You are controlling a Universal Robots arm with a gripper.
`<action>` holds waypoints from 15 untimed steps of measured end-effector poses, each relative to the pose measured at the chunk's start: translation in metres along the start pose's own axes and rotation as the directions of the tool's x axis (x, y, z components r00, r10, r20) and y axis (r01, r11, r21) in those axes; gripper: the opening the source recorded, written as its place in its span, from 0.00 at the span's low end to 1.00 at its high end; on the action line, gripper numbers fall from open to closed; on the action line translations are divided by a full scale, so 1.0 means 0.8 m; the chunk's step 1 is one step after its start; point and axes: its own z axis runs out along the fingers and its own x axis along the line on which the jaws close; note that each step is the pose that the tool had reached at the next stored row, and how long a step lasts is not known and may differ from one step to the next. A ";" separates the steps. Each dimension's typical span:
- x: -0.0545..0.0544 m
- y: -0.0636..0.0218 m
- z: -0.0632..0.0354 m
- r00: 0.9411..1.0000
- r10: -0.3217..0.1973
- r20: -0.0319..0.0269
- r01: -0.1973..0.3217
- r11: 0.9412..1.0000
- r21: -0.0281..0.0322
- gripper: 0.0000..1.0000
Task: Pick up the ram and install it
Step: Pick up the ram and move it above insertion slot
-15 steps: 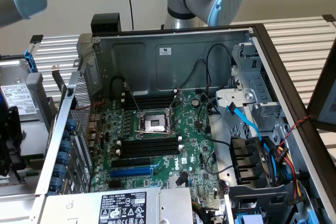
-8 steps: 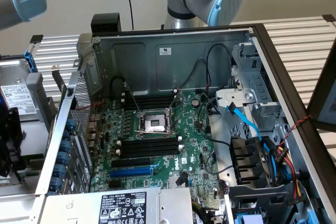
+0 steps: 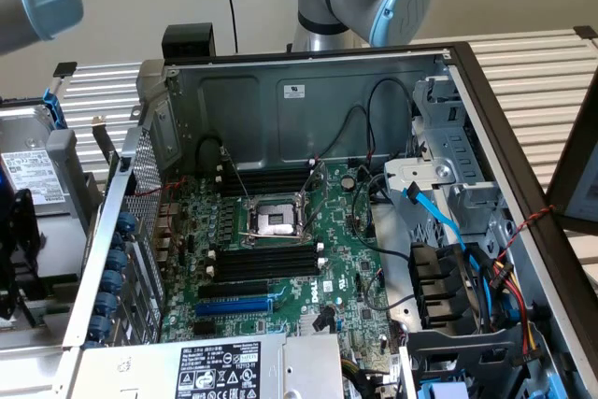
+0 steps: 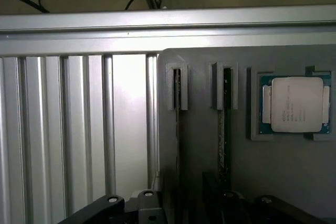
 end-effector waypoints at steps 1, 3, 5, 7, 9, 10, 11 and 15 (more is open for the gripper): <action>0.000 0.000 0.001 1.000 0.000 0.000 0.000 1.000 0.000 0.42; 0.000 0.000 0.001 1.000 0.000 0.001 0.000 1.000 0.000 0.42; 0.000 0.000 0.002 1.000 0.000 0.002 0.000 1.000 0.000 0.40; 0.000 0.000 0.002 1.000 0.000 0.003 0.000 1.000 0.000 0.33; 0.000 0.000 0.002 1.000 0.000 0.003 0.000 1.000 0.000 0.33; 0.000 0.000 0.002 1.000 0.000 0.003 0.000 1.000 0.000 0.33; 0.000 0.000 0.002 1.000 0.000 0.003 0.000 1.000 0.000 0.31; 0.000 0.001 0.002 1.000 0.001 0.003 -0.001 1.000 0.000 0.24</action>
